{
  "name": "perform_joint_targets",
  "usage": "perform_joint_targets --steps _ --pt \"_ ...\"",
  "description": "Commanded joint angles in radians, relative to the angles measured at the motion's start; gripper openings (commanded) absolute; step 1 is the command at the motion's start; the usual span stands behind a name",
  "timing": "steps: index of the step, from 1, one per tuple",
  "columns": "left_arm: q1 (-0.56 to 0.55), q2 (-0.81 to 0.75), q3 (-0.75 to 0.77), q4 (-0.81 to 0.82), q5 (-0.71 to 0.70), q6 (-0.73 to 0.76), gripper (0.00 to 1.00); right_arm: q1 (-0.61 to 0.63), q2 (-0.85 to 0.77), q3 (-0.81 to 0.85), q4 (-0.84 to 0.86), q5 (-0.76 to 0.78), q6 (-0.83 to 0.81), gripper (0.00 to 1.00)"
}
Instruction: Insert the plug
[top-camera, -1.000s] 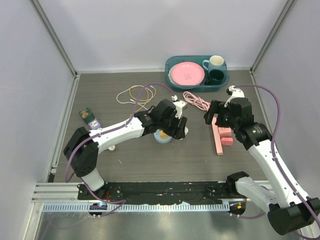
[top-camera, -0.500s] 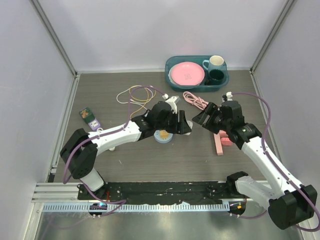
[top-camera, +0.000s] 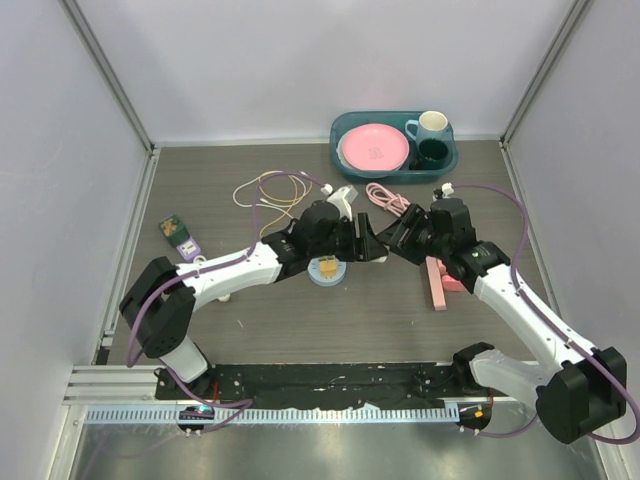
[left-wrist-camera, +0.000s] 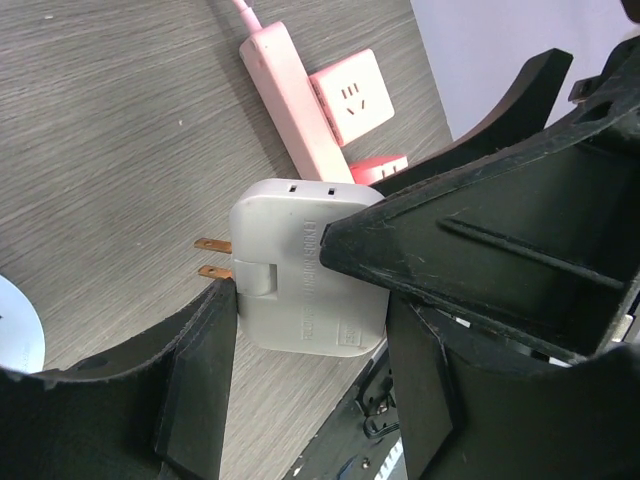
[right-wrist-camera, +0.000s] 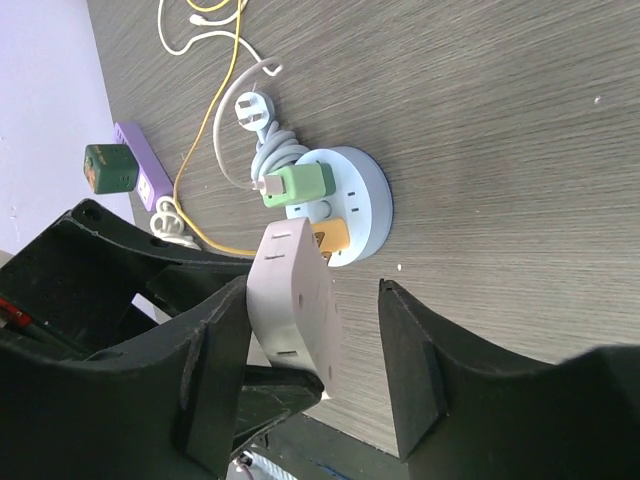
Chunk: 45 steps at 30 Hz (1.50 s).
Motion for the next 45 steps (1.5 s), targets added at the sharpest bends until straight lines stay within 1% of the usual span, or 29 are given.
perform_joint_targets --steps 1,3,4,6,7,8,9,10,11,12,13,15,16,19,24,27,28,30,31,37,39,45 --pt "0.012 -0.049 -0.018 0.104 -0.003 -0.043 0.47 0.008 0.008 0.002 0.019 0.001 -0.001 0.54" --pt "0.013 -0.053 -0.023 0.114 -0.012 -0.05 0.48 0.008 0.024 0.013 0.019 -0.013 -0.013 0.49" --pt "0.012 -0.052 -0.025 0.116 -0.016 -0.05 0.48 0.008 0.034 0.024 0.019 -0.023 -0.027 0.42" --pt "0.015 -0.047 -0.022 0.116 -0.015 -0.049 0.51 0.009 0.046 0.036 0.016 -0.025 -0.04 0.31" --pt "0.016 -0.047 -0.023 0.115 -0.016 -0.044 0.54 0.008 0.046 0.045 0.018 -0.023 -0.055 0.19" --pt "0.015 -0.047 -0.023 0.113 -0.021 -0.038 0.6 0.011 0.049 0.05 0.016 -0.022 -0.063 0.12" --pt "0.015 -0.052 -0.023 0.108 -0.023 -0.023 0.63 0.01 0.051 0.06 0.012 -0.019 -0.07 0.05" --pt "0.016 -0.055 -0.028 0.101 -0.03 -0.012 0.66 0.009 0.057 0.07 0.007 -0.017 -0.084 0.01" --pt "0.015 -0.061 -0.032 0.087 -0.039 0.0 0.71 0.009 0.067 0.077 -0.008 -0.017 -0.095 0.01" --pt "0.016 -0.078 -0.034 0.081 -0.053 0.032 0.74 0.011 0.075 0.097 -0.019 -0.017 -0.105 0.01" --pt "0.015 -0.09 -0.04 0.073 -0.062 0.051 0.79 0.013 0.083 0.108 -0.03 -0.016 -0.116 0.01" --pt "0.016 -0.113 -0.045 0.046 -0.096 0.094 0.85 0.013 0.118 0.148 -0.065 -0.013 -0.165 0.01" --pt "0.016 -0.139 -0.048 0.033 -0.107 0.136 0.9 0.014 0.133 0.163 -0.079 -0.01 -0.184 0.01" --pt "0.016 -0.197 -0.061 -0.017 -0.162 0.225 0.96 0.023 0.204 0.228 -0.119 -0.01 -0.251 0.01" --pt "0.041 -0.296 -0.118 -0.077 -0.251 0.275 0.96 0.048 0.325 0.336 -0.157 -0.036 -0.357 0.01" --pt "0.085 -0.363 -0.185 -0.119 -0.274 0.272 0.96 0.071 0.402 0.395 -0.174 -0.053 -0.409 0.01" --pt "0.116 -0.38 -0.198 -0.125 -0.276 0.269 0.96 0.075 0.44 0.406 -0.179 -0.057 -0.42 0.01" --pt "0.151 -0.426 -0.225 -0.148 -0.271 0.258 0.95 0.085 0.472 0.441 -0.189 -0.06 -0.437 0.01" --pt "0.186 -0.44 -0.251 -0.155 -0.267 0.257 0.95 0.094 0.489 0.453 -0.195 -0.066 -0.448 0.01" --pt "0.304 -0.52 -0.327 -0.217 -0.241 0.276 0.95 0.14 0.601 0.548 -0.243 -0.085 -0.449 0.01" --pt "0.324 -0.533 -0.353 -0.212 -0.233 0.277 0.94 0.154 0.635 0.58 -0.268 -0.065 -0.448 0.01" --pt "0.331 -0.52 -0.373 -0.194 -0.199 0.278 0.94 0.187 0.69 0.613 -0.292 -0.01 -0.417 0.01"
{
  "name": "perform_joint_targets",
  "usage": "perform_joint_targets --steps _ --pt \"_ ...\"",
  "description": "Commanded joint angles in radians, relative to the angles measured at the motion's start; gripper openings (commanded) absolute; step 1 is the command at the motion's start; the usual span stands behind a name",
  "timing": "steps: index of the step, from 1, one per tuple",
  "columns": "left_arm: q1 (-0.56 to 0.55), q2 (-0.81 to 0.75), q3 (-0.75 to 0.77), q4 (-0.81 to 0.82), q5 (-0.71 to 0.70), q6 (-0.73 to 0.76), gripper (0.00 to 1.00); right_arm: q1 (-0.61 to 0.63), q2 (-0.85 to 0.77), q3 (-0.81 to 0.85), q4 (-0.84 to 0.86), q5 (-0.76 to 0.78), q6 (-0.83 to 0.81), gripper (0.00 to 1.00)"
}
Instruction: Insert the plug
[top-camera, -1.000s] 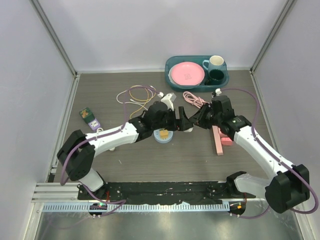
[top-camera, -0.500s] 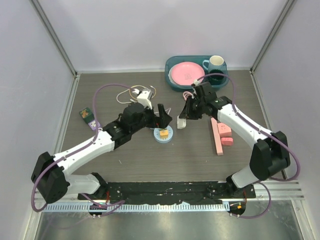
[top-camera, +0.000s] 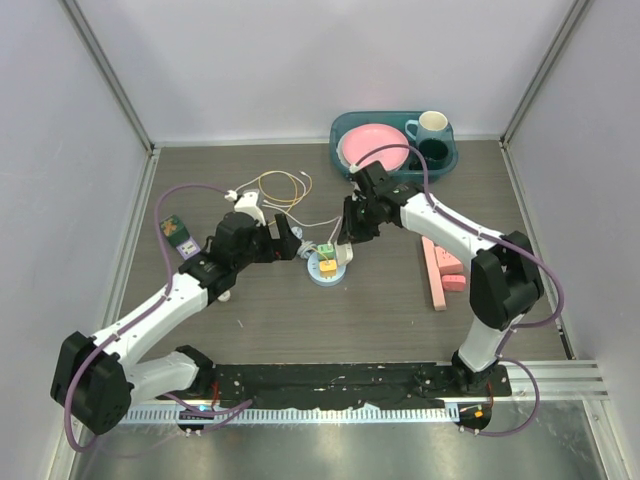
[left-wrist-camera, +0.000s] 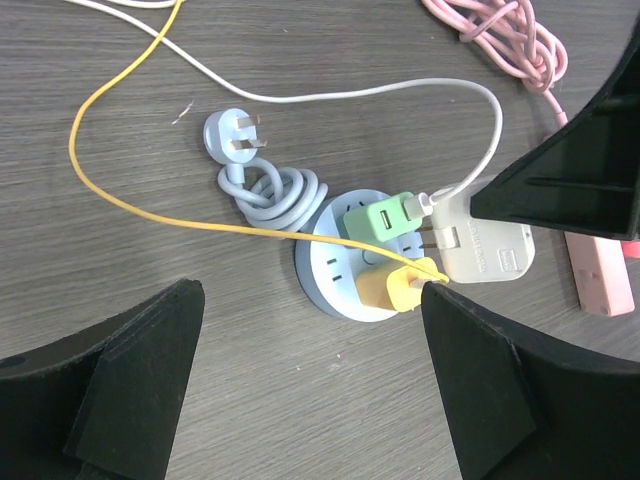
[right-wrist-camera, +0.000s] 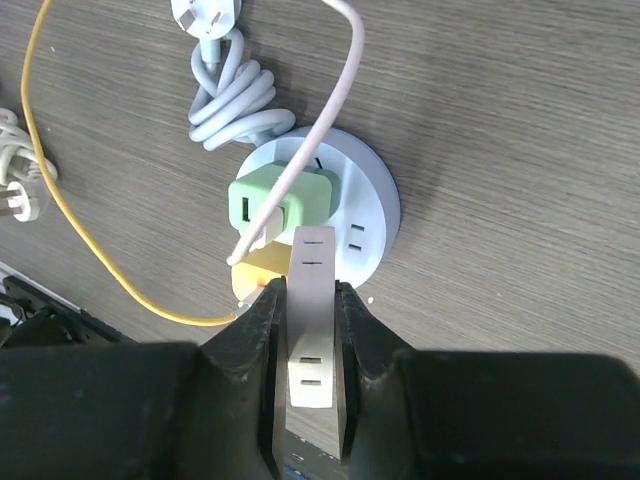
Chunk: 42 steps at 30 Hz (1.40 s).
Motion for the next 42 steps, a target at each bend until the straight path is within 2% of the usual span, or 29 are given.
perform_joint_targets --steps 1,13,42 --pt "0.004 -0.001 -0.004 0.022 0.035 0.016 0.94 0.023 0.019 0.055 -0.036 0.051 0.008 0.01" --pt "0.004 0.0 -0.014 0.026 0.046 0.041 0.94 0.044 0.066 0.088 -0.08 0.148 0.008 0.01" --pt "0.004 -0.006 -0.015 0.013 0.049 0.056 0.94 0.075 0.106 0.095 -0.07 0.133 0.014 0.01"
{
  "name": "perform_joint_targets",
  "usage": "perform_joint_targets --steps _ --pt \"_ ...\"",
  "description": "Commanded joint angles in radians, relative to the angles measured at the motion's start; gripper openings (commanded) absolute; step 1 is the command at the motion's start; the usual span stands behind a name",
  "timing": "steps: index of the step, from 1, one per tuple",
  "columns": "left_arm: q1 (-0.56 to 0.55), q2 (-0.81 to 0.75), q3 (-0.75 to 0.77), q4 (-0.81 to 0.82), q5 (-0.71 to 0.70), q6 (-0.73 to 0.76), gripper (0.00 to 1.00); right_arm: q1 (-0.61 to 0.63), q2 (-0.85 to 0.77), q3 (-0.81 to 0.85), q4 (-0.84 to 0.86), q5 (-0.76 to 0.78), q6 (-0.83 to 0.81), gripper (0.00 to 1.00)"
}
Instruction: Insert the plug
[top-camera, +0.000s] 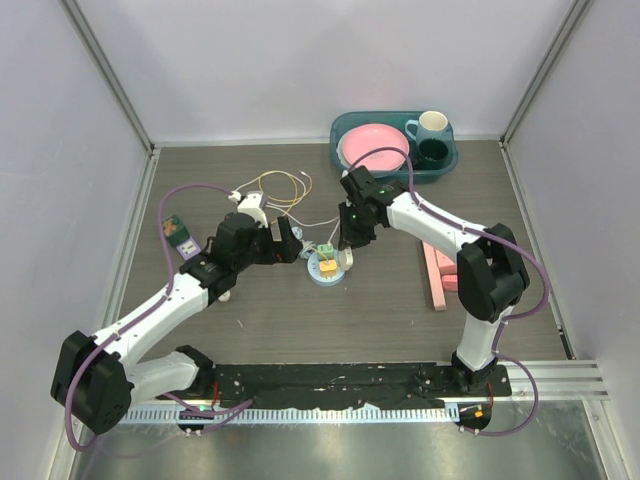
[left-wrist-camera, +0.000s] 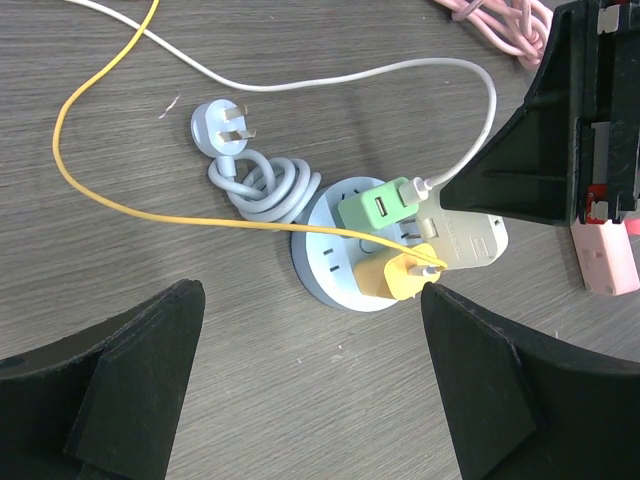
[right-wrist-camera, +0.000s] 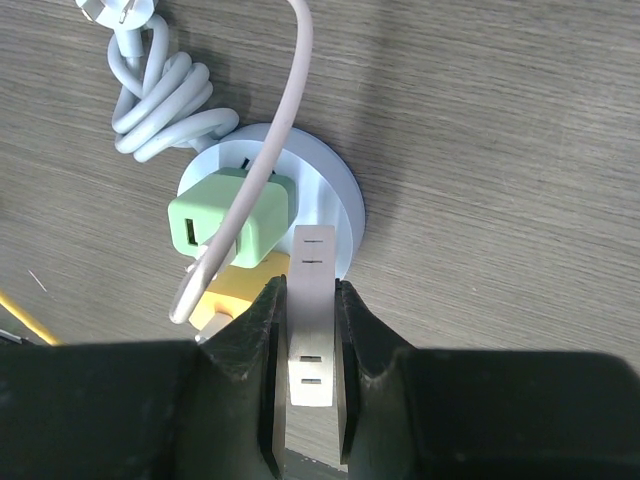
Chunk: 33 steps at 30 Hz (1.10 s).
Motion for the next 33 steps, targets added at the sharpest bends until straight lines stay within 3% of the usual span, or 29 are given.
perform_joint_targets --steps 1,16,33 --pt "0.004 -0.01 -0.006 0.012 0.011 0.023 0.94 0.017 0.019 0.033 0.015 0.005 0.007 0.01" --pt "0.002 -0.015 -0.012 0.003 0.0 0.022 0.95 0.021 0.028 0.035 -0.018 0.126 -0.009 0.01" --pt "0.004 -0.006 -0.003 0.004 0.008 0.023 0.95 0.023 0.016 0.064 -0.015 0.124 -0.016 0.01"
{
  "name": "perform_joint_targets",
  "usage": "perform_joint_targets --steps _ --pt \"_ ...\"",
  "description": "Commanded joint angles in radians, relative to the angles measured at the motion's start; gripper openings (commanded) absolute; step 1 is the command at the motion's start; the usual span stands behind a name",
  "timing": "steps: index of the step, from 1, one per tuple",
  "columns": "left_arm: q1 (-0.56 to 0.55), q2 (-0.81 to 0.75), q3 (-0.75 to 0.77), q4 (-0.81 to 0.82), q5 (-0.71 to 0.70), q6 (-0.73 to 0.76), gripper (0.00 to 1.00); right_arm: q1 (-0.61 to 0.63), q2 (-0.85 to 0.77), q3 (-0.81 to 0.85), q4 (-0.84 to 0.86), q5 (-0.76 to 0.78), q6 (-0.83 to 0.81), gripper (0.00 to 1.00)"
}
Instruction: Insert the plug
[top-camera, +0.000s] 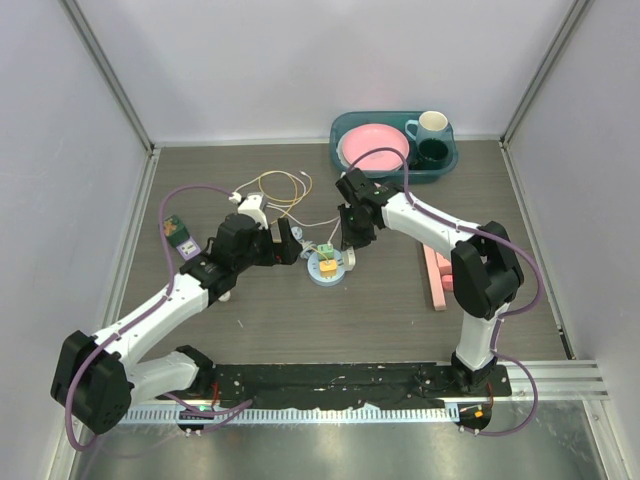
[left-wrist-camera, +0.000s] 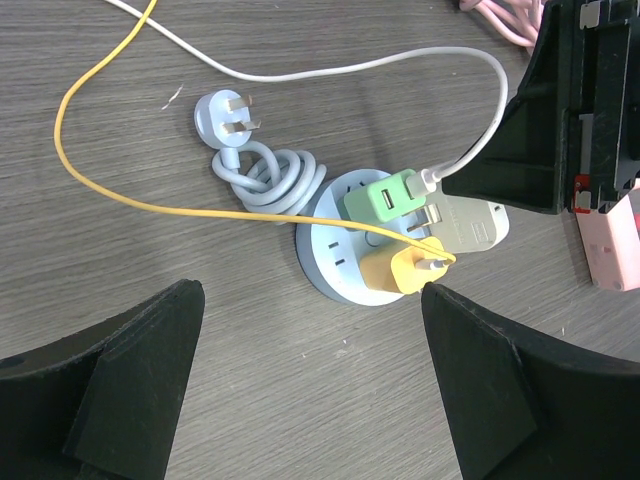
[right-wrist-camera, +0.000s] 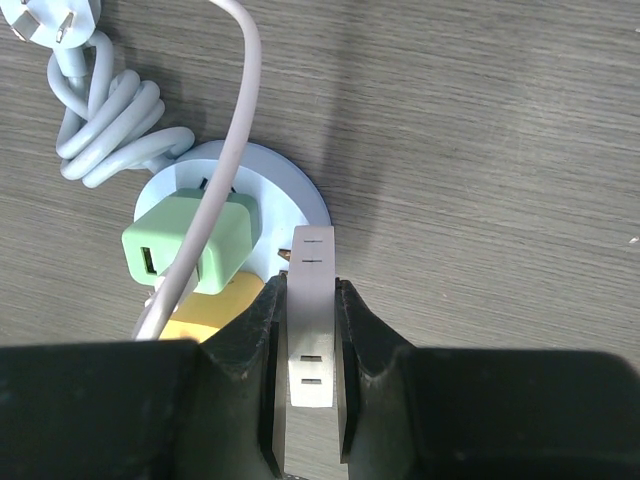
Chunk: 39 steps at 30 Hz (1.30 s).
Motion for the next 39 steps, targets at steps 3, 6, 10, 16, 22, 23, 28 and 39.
perform_joint_targets --steps 3,6,10,16,22,23,28,39 --pt "0.004 -0.007 0.006 0.01 0.011 0.02 0.95 0.005 -0.023 0.047 0.004 0.013 -0.021 0.01" --pt "0.004 -0.01 0.014 0.004 0.011 0.019 0.95 0.005 -0.047 0.037 0.017 -0.02 -0.015 0.01" --pt "0.004 -0.029 0.026 0.007 0.057 0.019 0.94 0.002 -0.11 0.021 0.025 -0.03 -0.007 0.01" --pt "0.004 -0.108 0.003 0.115 0.125 -0.013 0.95 -0.05 -0.303 -0.08 0.135 -0.112 0.036 0.01" --pt "0.002 -0.159 -0.029 0.367 0.232 -0.101 0.95 -0.153 -0.513 -0.28 0.466 -0.381 0.157 0.01" --pt "0.002 -0.156 -0.029 0.396 0.246 -0.111 0.95 -0.162 -0.529 -0.3 0.508 -0.41 0.174 0.01" --pt "0.004 -0.106 -0.039 0.603 0.371 -0.235 0.94 -0.188 -0.599 -0.398 0.724 -0.546 0.276 0.01" --pt "0.001 -0.03 -0.049 0.735 0.41 -0.354 0.89 -0.193 -0.648 -0.501 1.024 -0.662 0.427 0.01"
